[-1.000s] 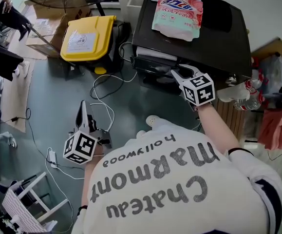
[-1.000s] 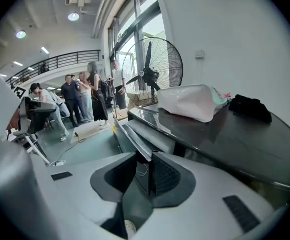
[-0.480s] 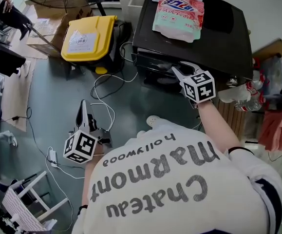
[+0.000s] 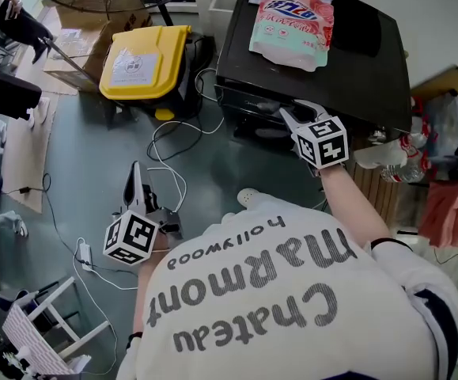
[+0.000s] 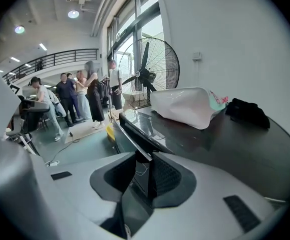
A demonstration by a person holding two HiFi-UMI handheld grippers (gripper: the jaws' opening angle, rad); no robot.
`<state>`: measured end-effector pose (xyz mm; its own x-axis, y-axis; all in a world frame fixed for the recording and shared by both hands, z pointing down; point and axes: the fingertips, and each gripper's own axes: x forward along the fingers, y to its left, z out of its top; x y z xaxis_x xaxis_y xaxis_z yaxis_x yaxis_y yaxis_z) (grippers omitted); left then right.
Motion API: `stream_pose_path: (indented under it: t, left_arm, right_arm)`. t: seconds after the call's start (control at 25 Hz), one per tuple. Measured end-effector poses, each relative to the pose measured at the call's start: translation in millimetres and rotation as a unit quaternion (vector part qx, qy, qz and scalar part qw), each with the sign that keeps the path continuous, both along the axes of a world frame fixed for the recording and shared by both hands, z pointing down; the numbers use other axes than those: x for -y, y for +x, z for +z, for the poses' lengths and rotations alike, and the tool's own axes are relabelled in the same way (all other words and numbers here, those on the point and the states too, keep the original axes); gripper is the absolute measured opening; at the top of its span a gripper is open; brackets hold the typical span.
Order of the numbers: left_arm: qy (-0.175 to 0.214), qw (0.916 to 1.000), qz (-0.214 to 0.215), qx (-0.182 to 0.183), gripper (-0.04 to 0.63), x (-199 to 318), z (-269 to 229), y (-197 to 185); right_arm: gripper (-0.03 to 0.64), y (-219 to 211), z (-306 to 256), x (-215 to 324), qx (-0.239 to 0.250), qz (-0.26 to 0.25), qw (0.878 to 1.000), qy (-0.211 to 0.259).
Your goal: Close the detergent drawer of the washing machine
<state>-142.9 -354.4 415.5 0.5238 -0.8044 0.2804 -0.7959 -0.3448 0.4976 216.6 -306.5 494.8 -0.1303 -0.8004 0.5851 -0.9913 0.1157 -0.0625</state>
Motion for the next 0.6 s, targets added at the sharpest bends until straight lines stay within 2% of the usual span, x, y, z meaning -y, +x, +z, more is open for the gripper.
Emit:
stream_pose_path:
  t: [0.36, 0.6]
  left_arm:
    - [-0.003, 1.0, 0.007, -0.001, 0.008, -1, 4, 3]
    - [0.003, 1.0, 0.001, -0.002, 0.008, -4, -1, -11]
  right_arm:
    - [0.154, 2, 2, 3, -0.038, 0.078, 0.996, 0.022]
    - [0.159, 0, 2, -3, -0.037, 0.127, 0.991, 0.014]
